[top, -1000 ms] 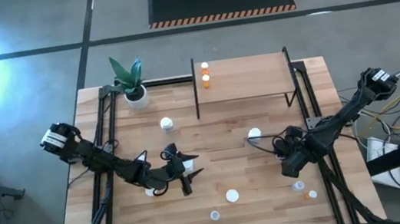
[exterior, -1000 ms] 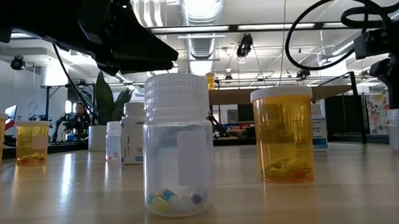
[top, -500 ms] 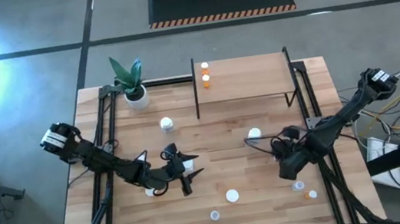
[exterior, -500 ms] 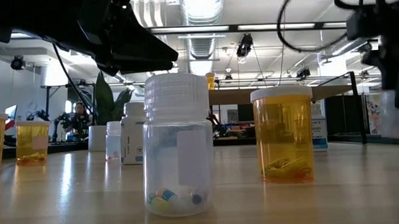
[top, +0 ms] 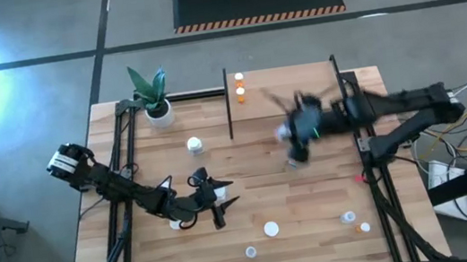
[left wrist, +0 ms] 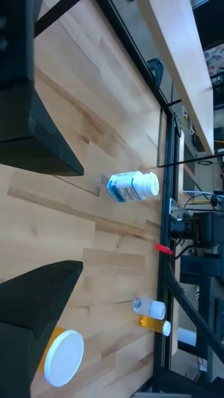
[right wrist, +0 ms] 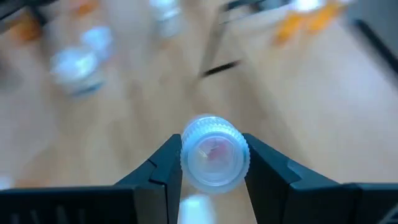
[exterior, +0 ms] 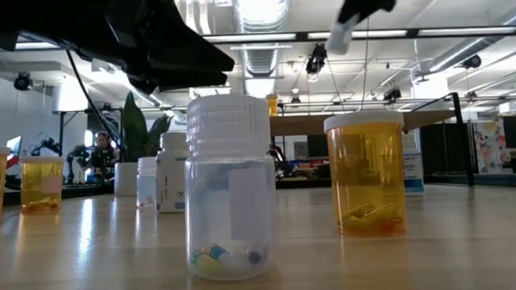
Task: Pick and place medicine bottles onto shelf by color
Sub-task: Put the transparent pill bottle on the shelf
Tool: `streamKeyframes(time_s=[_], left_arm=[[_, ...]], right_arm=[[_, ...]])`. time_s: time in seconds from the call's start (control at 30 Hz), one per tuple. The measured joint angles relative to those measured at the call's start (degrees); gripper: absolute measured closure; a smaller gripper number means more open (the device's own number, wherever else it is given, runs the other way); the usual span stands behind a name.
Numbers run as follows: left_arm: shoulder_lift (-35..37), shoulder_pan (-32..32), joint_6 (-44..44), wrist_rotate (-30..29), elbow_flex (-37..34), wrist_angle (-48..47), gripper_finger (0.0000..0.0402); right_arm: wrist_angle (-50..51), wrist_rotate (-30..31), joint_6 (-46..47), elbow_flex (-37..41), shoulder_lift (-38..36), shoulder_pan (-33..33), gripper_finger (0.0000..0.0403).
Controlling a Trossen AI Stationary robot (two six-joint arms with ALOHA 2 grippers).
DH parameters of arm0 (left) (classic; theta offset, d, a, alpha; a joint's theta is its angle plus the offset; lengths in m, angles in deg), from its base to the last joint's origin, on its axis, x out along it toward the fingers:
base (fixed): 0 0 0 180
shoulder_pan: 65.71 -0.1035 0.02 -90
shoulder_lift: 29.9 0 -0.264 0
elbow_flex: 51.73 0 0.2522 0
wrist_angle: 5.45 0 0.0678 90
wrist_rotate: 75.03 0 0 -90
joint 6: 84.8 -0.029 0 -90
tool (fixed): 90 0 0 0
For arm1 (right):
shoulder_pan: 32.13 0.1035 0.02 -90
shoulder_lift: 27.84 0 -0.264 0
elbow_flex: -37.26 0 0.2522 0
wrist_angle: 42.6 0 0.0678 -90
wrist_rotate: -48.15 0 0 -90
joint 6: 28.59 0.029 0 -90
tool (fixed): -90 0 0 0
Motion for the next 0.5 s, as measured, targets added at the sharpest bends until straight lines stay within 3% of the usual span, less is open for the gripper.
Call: streamKeyframes(time_s=[0.2,0.27,0.37,0.5], left_arm=[[0.00,0.00,3.03,0.00,-0.07,-0.07,0.0184],[0.00,0.00,4.06,0.01,-0.07,-0.02,0.0184],[0.00,0.00,4.11,0.01,-0.07,-0.04,0.0184],[0.00,0.00,4.14,0.00,-0.07,-0.02,0.0184]], right_arm=[[-0.20,-14.78,-11.25,-8.25,9.61,-25.51,0.0280],[-0.08,-16.63,-12.88,-10.83,13.33,-31.92,0.0280],[0.97,-19.04,-14.29,-15.12,18.61,-38.80,0.0280],[3.36,-27.03,-15.16,-21.22,24.44,-44.15,0.0280]])
